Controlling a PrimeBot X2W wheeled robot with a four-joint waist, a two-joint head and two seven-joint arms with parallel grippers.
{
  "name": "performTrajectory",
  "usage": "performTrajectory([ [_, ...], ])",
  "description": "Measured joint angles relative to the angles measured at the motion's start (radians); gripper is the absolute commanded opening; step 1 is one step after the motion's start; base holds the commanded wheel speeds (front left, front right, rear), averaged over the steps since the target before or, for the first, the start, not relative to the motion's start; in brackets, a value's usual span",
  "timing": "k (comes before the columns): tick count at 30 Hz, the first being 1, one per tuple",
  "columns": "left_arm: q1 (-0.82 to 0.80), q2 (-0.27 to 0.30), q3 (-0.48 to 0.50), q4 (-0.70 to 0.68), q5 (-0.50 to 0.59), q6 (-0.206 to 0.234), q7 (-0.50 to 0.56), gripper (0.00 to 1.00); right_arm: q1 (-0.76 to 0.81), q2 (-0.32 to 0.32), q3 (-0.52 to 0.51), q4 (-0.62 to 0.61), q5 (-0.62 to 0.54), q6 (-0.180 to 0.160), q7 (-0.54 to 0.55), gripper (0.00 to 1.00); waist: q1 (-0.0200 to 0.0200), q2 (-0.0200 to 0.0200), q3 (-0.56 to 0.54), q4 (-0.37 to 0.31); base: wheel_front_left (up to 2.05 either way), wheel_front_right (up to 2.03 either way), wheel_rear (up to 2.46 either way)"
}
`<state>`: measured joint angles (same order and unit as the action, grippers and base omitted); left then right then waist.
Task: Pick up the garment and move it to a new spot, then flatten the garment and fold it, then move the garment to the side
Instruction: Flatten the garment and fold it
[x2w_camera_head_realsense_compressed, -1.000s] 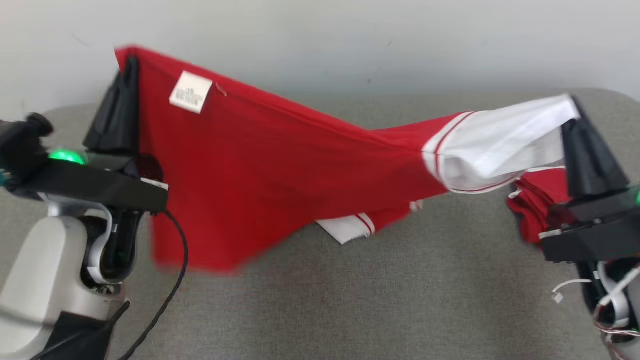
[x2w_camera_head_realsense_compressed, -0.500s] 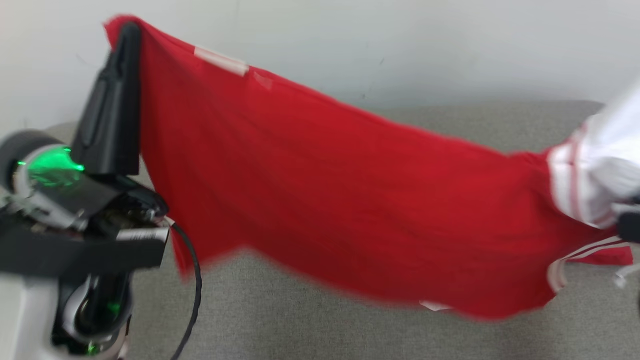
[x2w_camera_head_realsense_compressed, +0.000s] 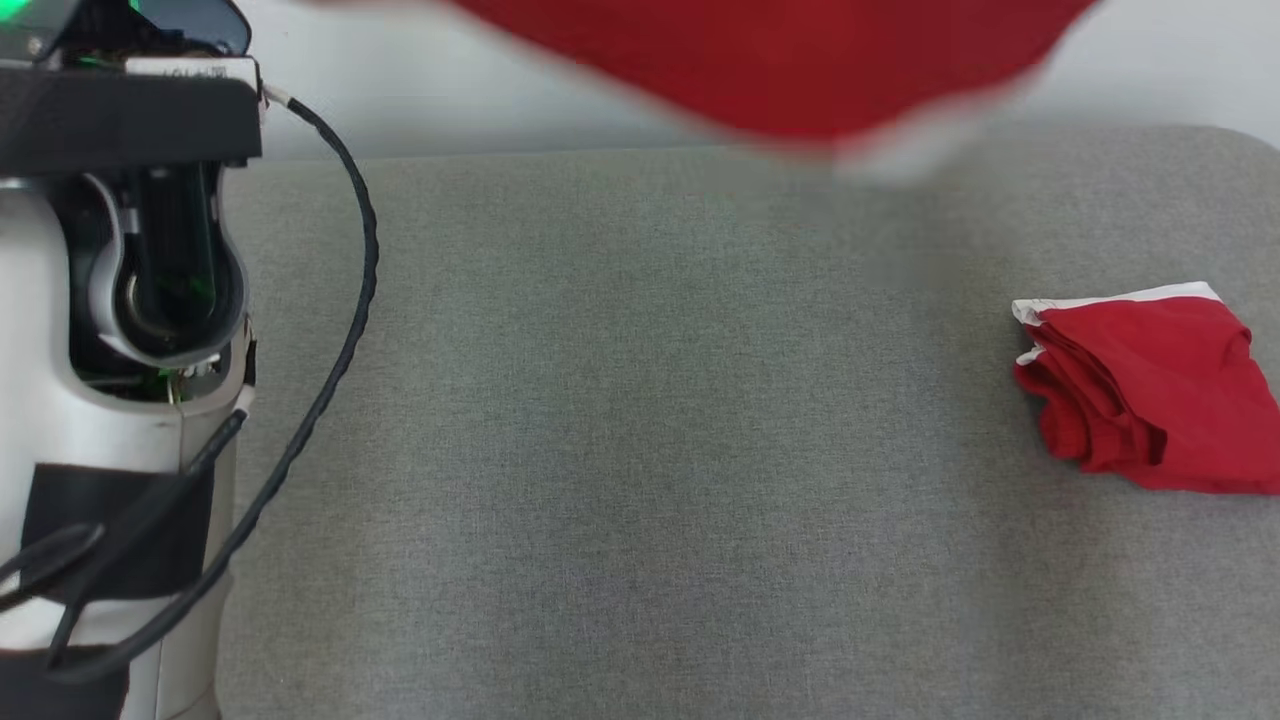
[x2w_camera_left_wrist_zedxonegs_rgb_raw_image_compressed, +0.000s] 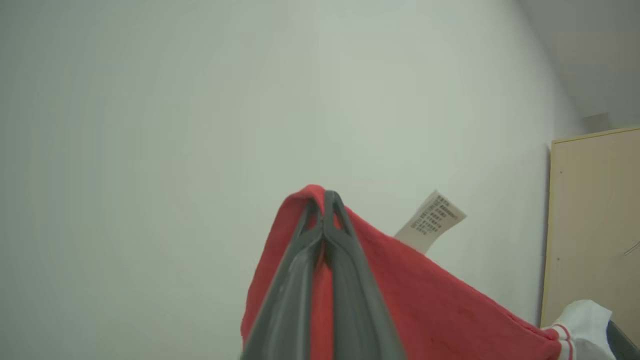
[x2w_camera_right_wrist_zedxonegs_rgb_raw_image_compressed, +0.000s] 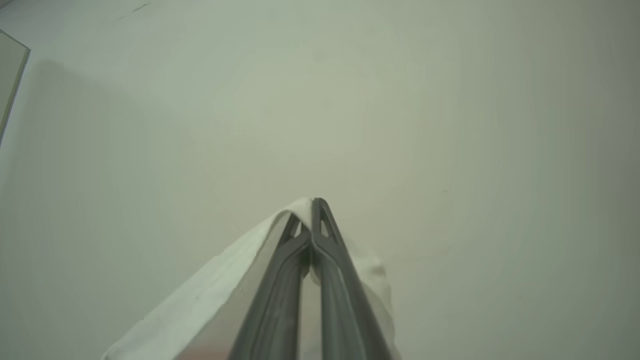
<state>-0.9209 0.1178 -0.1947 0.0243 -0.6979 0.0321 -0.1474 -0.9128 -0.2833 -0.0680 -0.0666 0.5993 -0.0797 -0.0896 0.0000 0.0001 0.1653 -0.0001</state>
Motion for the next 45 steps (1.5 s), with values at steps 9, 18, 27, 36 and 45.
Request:
performTrajectory([
  [9,0.241,0.087,-0.077,0.072,0.028,-0.059,0.011,0.0,0.371,-0.046,0.059,-0.058,0.001,0.017,0.128,0.0,0.0,0.0001,0.038,-0.006,0.0,0.0,0.0],
  [18,0.381,0.141,-0.088,0.369,0.064,-0.066,0.005,0.0,0.64,0.019,0.188,-0.057,0.024,0.036,0.204,0.0,0.0,0.0001,0.131,-0.038,0.0,0.0,0.0],
  [27,0.372,0.116,-0.103,0.557,0.096,-0.061,-0.052,0.0,0.729,-0.059,0.232,-0.03,0.04,0.137,0.256,0.0,0.0001,0.0001,0.117,-0.063,0.0,0.0,0.0],
  [36,0.558,0.122,-0.119,0.579,0.101,-0.095,-0.084,0.0,0.934,-0.082,0.286,-0.01,0.135,0.168,0.352,0.0,-0.0002,-0.0001,0.005,-0.033,0.0,0.0,0.0],
  [45,0.716,0.115,-0.111,0.576,0.097,-0.103,-0.093,0.0,1.091,-0.149,0.286,-0.077,0.227,0.178,0.444,0.0,-0.0003,-0.0002,-0.095,-0.009,0.0,0.0,0.0],
])
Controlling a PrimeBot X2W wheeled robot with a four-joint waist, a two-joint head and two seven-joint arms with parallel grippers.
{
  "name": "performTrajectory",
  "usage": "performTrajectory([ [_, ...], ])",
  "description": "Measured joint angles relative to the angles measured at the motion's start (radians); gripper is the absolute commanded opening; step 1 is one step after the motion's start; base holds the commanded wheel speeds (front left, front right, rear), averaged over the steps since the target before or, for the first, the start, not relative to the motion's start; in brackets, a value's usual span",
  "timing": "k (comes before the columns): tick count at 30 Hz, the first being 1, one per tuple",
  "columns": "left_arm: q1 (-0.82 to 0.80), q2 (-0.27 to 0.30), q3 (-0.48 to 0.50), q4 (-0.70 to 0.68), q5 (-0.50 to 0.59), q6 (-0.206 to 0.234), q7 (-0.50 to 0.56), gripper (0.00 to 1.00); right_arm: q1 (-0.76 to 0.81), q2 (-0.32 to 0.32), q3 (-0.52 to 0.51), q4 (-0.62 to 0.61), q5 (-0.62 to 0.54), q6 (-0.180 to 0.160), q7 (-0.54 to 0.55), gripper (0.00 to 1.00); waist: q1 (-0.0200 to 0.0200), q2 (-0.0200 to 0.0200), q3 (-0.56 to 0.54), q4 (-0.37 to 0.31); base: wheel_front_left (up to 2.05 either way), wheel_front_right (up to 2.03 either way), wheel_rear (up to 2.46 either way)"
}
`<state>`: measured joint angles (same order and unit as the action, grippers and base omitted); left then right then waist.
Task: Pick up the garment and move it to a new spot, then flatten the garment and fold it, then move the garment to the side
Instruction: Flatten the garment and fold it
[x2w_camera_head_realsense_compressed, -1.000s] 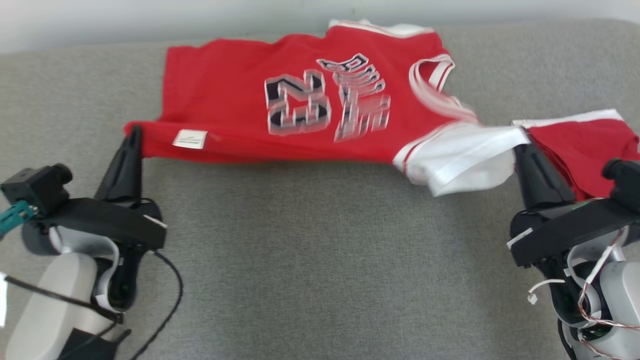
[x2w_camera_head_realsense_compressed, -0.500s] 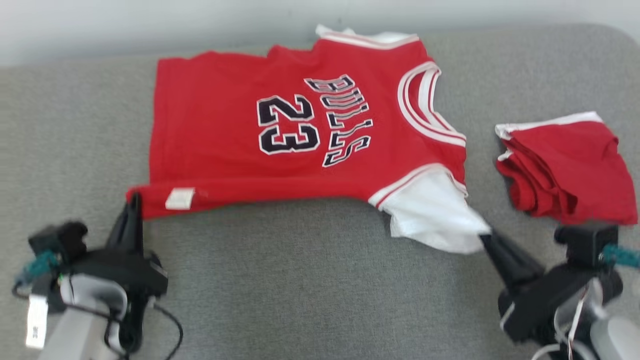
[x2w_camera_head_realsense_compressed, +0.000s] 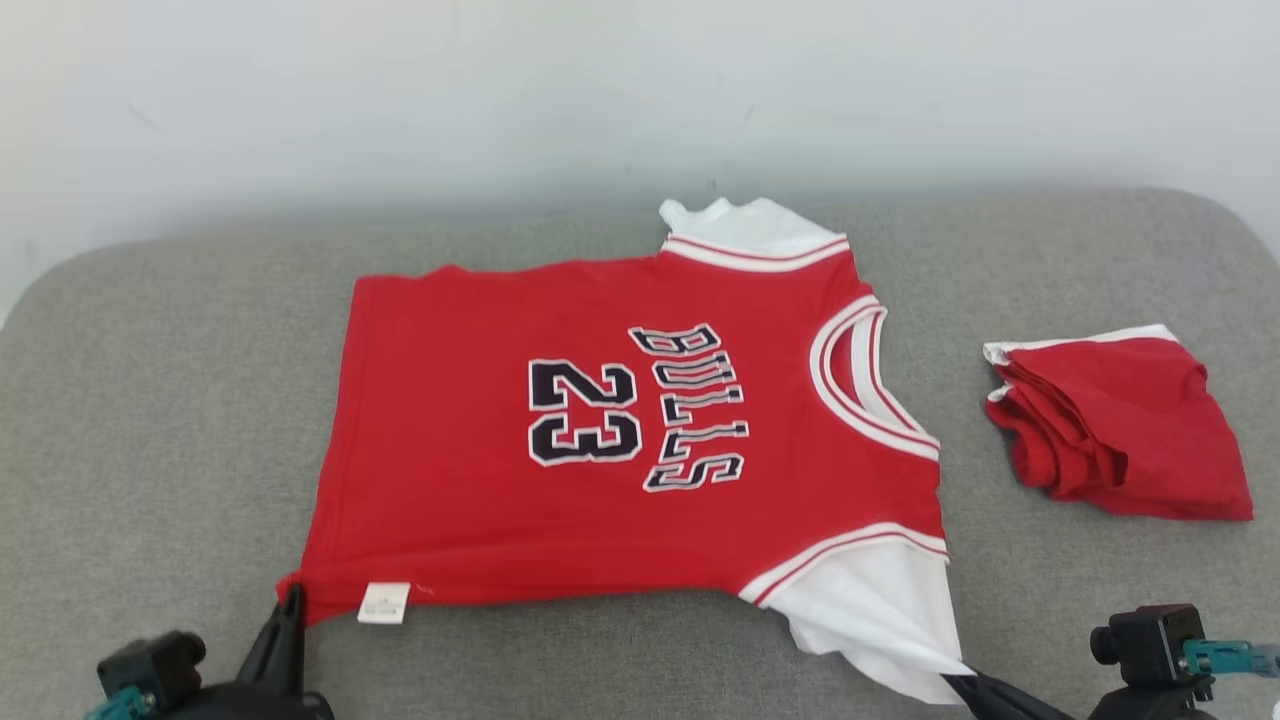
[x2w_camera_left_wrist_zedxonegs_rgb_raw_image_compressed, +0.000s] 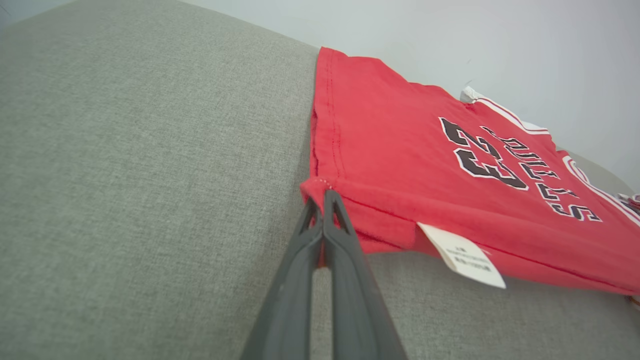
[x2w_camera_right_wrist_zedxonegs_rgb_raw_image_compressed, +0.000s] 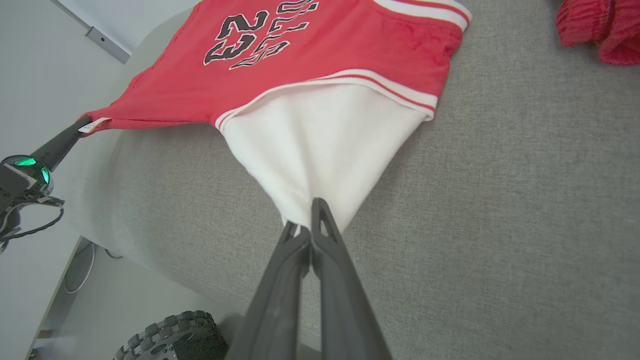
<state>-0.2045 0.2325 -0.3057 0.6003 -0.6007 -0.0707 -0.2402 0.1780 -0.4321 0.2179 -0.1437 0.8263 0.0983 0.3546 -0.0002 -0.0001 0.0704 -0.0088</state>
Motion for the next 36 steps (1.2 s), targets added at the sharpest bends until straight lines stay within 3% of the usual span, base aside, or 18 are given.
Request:
performTrajectory([
  [15,0.049,0.002,-0.007,0.007,0.014,0.01,-0.007,0.0,0.065,-0.003,0.016,-0.044,0.103,-0.002,0.098,0.0,0.0002,0.0,-0.013,0.002,0.0,0.0,0.0],
  [18,0.054,-0.004,-0.02,0.022,0.024,0.011,-0.007,0.73,0.067,-0.003,0.017,-0.022,0.1,-0.014,0.113,0.0,0.0002,0.0,-0.005,0.004,0.0,0.0,0.0],
  [19,0.054,-0.006,-0.022,0.026,0.024,0.015,-0.007,1.0,0.065,-0.003,0.02,-0.014,0.097,-0.02,0.114,0.21,0.0003,0.0001,-0.003,0.004,0.0,0.0,0.0],
  [20,0.054,-0.007,-0.023,0.032,0.024,0.018,-0.007,1.0,0.061,-0.002,0.022,-0.009,0.094,-0.021,0.117,0.83,0.0003,0.0001,-0.001,0.005,0.0,0.0,0.0],
  [21,0.054,-0.008,-0.024,0.037,0.024,0.018,-0.007,1.0,0.055,0.0,0.023,-0.003,0.094,-0.026,0.121,1.0,0.0002,0.0001,0.001,0.005,0.0,0.0,0.0],
  [29,0.055,-0.004,-0.005,0.065,0.024,0.031,-0.007,1.0,0.034,0.007,0.034,0.043,0.049,-0.064,0.129,1.0,0.0003,0.0002,0.01,0.01,0.0,0.0,0.0],
  [36,0.054,0.02,0.03,0.025,0.039,0.055,-0.007,1.0,0.0,0.008,0.001,0.035,-0.003,-0.079,0.062,1.0,0.0003,0.0001,0.002,0.014,0.0,0.0,0.0],
])
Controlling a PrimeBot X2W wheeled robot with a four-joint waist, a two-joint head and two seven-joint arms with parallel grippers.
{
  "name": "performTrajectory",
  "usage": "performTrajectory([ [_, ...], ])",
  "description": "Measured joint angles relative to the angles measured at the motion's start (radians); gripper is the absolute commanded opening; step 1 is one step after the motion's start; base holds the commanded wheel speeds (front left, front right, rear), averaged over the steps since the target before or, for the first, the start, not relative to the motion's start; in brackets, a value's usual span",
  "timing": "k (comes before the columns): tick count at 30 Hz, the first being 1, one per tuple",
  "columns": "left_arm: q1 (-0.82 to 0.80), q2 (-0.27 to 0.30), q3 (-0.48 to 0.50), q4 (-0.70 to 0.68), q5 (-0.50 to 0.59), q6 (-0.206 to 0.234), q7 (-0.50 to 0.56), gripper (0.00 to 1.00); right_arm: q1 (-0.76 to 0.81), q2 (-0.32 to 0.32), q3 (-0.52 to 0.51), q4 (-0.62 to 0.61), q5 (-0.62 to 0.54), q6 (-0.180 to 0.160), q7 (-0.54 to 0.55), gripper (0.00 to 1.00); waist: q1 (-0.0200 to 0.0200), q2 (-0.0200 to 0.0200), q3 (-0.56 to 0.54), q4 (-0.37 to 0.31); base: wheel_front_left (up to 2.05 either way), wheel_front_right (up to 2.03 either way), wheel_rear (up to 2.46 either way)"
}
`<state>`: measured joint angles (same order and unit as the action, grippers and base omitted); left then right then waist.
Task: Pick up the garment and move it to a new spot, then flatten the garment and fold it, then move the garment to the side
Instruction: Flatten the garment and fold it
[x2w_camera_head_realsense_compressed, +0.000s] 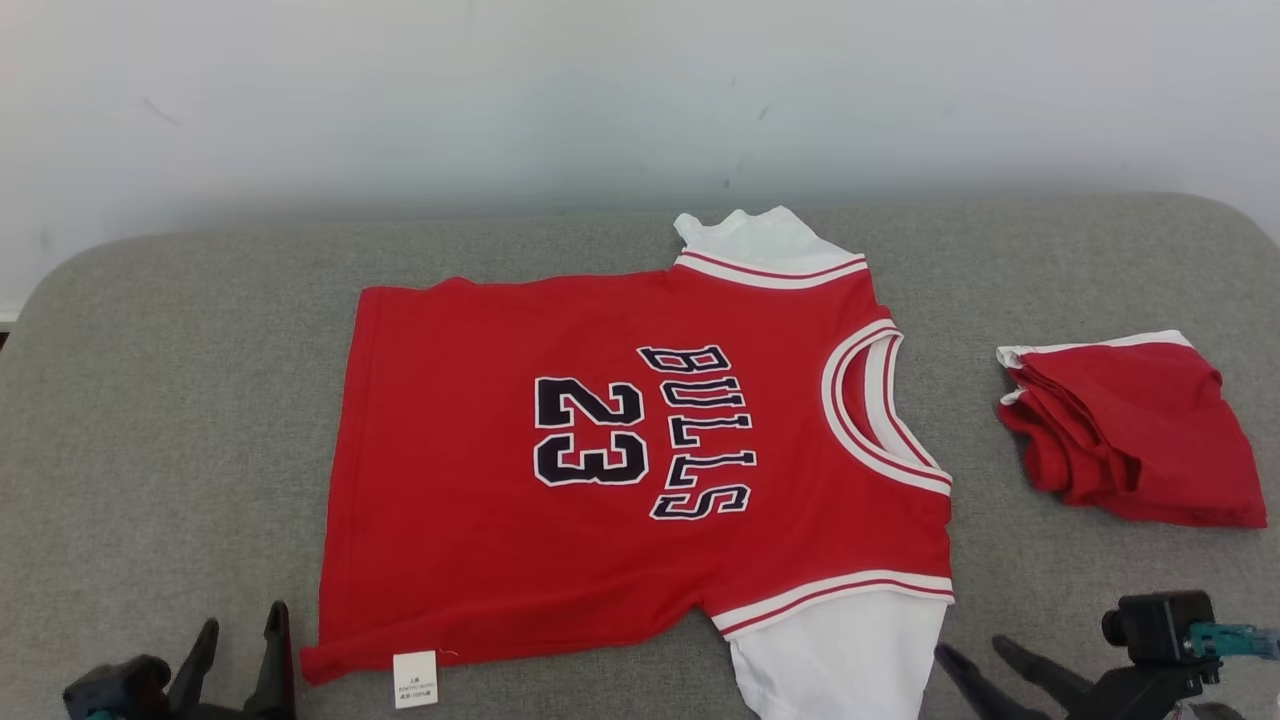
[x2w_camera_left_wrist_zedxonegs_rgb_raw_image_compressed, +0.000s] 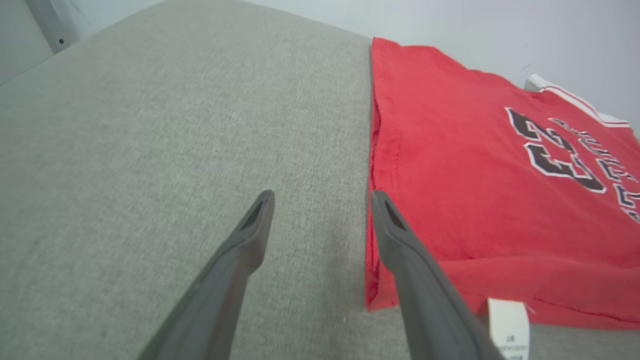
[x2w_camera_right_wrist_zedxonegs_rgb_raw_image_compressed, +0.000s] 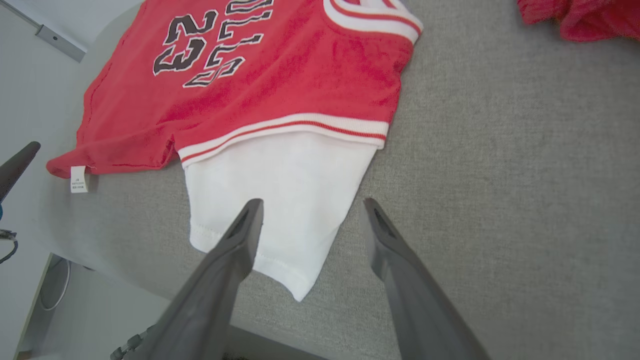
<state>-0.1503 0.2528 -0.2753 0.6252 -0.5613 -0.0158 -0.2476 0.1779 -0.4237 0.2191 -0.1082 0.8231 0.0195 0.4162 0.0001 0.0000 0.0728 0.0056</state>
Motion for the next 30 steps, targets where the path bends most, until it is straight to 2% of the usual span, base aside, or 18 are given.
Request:
performTrajectory([
  [7,-0.001,0.005,0.049,-0.194,0.069,0.049,-0.002,1.0,-0.078,0.077,-0.064,-0.012,-0.075,-0.052,-0.172,1.0,0.0,0.0,-0.03,0.008,0.0,0.0,0.0],
  [10,0.008,-0.002,0.067,-0.273,0.088,0.06,-0.003,1.0,-0.115,0.115,-0.08,0.017,-0.121,-0.087,-0.251,1.0,0.0,0.0,-0.049,0.009,0.0,0.0,0.0],
  [14,0.064,-0.001,0.043,-0.364,0.146,0.061,-0.004,1.0,-0.115,0.151,-0.076,0.053,-0.177,-0.105,-0.334,1.0,-0.0001,0.0,-0.074,0.011,0.0,0.0,0.0],
  [22,0.121,0.012,0.005,-0.459,0.203,0.068,-0.004,1.0,-0.125,0.189,-0.085,0.103,-0.24,-0.122,-0.467,1.0,0.0,0.0,-0.104,0.024,0.0,0.0,0.0],
  [30,0.19,0.04,-0.024,-0.489,0.227,0.068,-0.004,1.0,-0.127,0.198,-0.103,0.148,-0.271,-0.126,-0.546,1.0,-0.0001,0.0,-0.12,0.036,0.0,0.0,0.0],
])
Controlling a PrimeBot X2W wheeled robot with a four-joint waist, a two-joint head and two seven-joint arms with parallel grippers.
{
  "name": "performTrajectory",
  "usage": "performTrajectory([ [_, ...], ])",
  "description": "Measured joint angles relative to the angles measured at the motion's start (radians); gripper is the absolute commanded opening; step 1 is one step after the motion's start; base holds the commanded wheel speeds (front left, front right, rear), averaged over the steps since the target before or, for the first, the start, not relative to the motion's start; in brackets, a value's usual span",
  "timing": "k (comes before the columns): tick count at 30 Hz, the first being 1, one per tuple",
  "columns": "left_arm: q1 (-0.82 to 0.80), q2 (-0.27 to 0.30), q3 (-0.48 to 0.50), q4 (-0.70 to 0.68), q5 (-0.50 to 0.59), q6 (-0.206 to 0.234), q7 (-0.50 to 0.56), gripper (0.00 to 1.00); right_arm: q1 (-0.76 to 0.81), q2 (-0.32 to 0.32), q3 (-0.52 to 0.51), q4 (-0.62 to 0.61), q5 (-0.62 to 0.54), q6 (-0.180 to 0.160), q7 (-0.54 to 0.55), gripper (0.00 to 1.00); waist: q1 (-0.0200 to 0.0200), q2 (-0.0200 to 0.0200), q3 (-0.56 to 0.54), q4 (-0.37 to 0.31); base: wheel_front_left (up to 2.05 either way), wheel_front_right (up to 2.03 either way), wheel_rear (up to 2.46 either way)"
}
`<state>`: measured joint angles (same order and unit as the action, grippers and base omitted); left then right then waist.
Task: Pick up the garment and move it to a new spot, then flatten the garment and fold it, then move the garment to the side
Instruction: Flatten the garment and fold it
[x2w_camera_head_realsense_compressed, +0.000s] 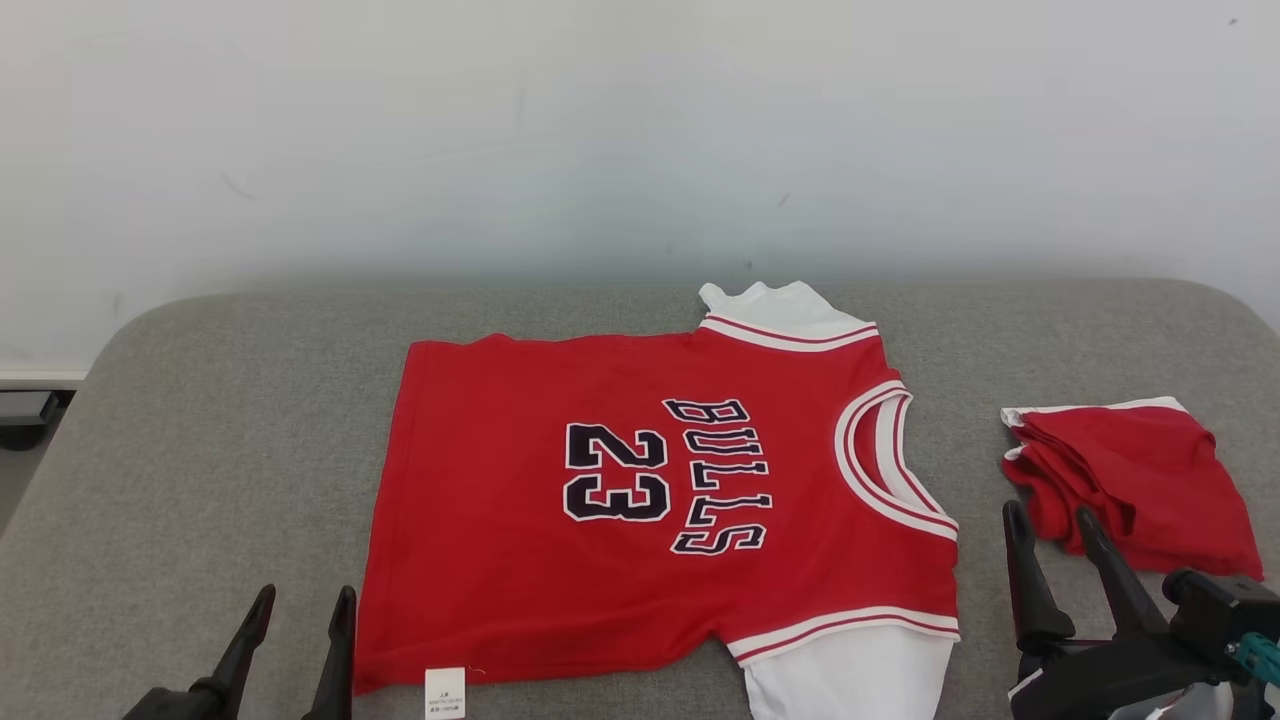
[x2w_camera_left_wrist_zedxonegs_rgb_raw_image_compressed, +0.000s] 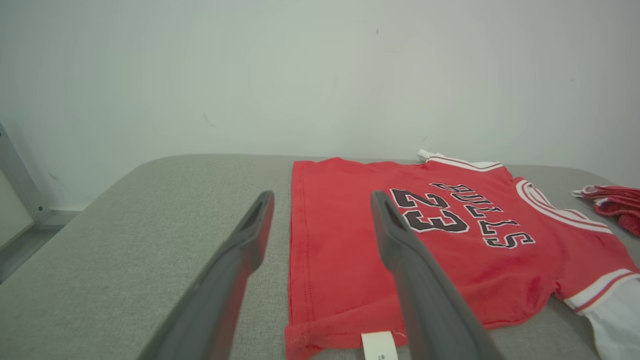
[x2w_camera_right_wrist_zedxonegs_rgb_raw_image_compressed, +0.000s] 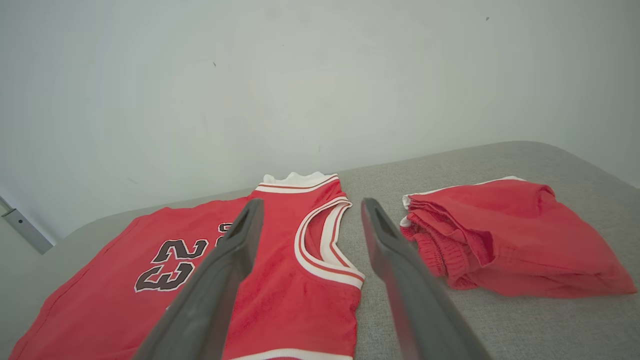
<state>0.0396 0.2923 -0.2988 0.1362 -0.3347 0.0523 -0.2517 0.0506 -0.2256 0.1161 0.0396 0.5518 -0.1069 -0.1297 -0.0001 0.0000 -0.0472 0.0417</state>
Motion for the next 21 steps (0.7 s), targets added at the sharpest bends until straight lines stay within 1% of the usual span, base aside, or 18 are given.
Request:
performTrajectory([
  [8,0.014,0.007,-0.002,-0.042,0.0,0.0,0.006,1.0,0.0,0.006,0.007,0.031,-0.018,0.0,-0.046,1.0,0.0001,0.0,0.001,0.0,0.0,0.0,0.0],
  [21,0.019,0.009,0.0,-0.079,0.0,0.009,0.033,1.0,-0.001,0.007,0.016,0.058,-0.029,0.001,-0.073,1.0,0.0,0.0,0.011,-0.006,0.0,0.0,0.0],
])
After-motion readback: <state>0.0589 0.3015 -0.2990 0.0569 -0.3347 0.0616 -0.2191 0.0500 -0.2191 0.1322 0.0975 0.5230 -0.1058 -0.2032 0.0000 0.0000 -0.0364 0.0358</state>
